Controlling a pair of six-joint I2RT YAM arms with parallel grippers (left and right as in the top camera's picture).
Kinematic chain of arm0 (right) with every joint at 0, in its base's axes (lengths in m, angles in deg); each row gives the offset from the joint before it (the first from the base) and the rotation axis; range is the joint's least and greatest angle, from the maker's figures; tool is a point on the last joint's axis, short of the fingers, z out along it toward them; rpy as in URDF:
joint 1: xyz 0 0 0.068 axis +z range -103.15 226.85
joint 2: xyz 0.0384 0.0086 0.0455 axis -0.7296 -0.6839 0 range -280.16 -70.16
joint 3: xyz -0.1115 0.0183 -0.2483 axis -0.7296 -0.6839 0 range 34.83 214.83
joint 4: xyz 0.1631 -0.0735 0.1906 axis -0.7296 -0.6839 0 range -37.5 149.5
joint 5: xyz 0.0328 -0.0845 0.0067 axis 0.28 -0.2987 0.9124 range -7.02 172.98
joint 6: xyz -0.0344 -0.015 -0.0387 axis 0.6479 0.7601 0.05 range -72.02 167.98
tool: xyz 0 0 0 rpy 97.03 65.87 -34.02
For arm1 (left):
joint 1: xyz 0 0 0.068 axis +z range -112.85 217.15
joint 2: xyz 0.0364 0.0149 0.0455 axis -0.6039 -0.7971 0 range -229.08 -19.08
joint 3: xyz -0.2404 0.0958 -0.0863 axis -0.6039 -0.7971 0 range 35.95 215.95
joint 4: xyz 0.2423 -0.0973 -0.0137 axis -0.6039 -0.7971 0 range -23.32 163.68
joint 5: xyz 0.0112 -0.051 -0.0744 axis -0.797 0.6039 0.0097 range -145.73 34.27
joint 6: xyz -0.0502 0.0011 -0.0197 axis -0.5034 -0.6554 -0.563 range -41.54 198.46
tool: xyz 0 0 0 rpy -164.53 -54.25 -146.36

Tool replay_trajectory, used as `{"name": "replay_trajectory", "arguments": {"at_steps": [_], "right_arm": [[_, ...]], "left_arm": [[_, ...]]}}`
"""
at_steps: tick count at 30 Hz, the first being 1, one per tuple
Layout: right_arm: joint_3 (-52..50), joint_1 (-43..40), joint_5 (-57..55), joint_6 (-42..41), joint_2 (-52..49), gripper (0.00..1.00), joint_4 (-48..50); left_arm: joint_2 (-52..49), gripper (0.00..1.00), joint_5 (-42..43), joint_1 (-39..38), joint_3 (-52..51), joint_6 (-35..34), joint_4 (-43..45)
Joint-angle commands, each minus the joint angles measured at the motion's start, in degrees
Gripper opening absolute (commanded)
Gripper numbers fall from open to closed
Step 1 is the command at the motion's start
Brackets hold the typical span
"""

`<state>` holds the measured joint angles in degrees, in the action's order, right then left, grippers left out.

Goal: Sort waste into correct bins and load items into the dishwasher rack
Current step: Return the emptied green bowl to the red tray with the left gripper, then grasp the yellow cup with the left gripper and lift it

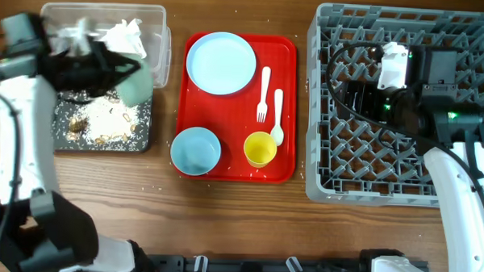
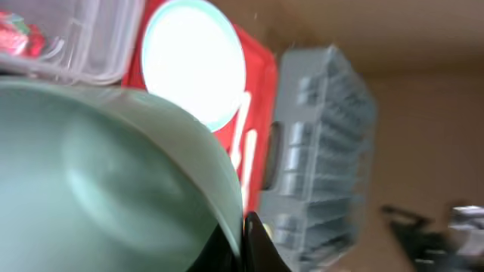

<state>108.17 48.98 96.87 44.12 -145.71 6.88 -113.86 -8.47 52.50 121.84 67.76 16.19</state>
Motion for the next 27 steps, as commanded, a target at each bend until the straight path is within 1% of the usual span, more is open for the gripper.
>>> {"name": "replay_trajectory", "arguments": {"at_steps": [1, 2, 8, 12, 16, 17, 19, 22, 25, 27], "right_arm": [[1.0, -0.2, -0.5, -0.8, -0.6, 1.0, 0.2], [1.0, -0.2, -0.5, -0.8, -0.7, 1.0, 0.0], [1.0, -0.2, -0.5, -0.8, -0.7, 1.0, -0.3], [1.0, -0.2, -0.5, -0.8, -0.7, 1.0, -0.3], [1.0, -0.2, -0.5, -0.8, -0.7, 1.0, -0.3], [1.0, -0.2, -0.5, -0.8, -0.7, 1.0, -0.3], [1.0, -0.2, -0.5, -0.8, -0.7, 1.0, -0.4], [1.0, -0.2, -0.5, -0.8, -0.7, 1.0, -0.6], [1.0, -0.2, -0.5, -0.8, -0.7, 1.0, -0.5], [1.0, -0.2, -0.5, -0.8, -0.7, 1.0, -0.5]], "left_arm": [[0.1, 0.04, -16.5, -12.1, 0.6, 1.3, 2.3], [-0.7, 0.04, -19.9, -16.7, 0.6, 1.2, 3.6], [-5.3, 0.04, -36.2, -34.3, 0.6, 1.2, 6.4], [-10.6, 0.04, -43.0, -42.2, 0.6, 1.2, 6.4], [-15.1, 0.05, -43.5, -45.4, 0.6, 1.2, 6.4], [-15.8, 0.08, -43.5, -45.9, 0.6, 1.2, 6.5], [-16.9, 0.21, -43.5, -46.5, 0.6, 1.2, 6.9], [-17.5, 0.33, -43.5, -46.6, 0.6, 1.2, 7.4], [-16.9, 0.35, -43.5, -46.0, 1.6, -0.7, 7.3], [-15.3, 0.4, -43.0, -45.3, 5.0, -2.9, 4.7]]}}
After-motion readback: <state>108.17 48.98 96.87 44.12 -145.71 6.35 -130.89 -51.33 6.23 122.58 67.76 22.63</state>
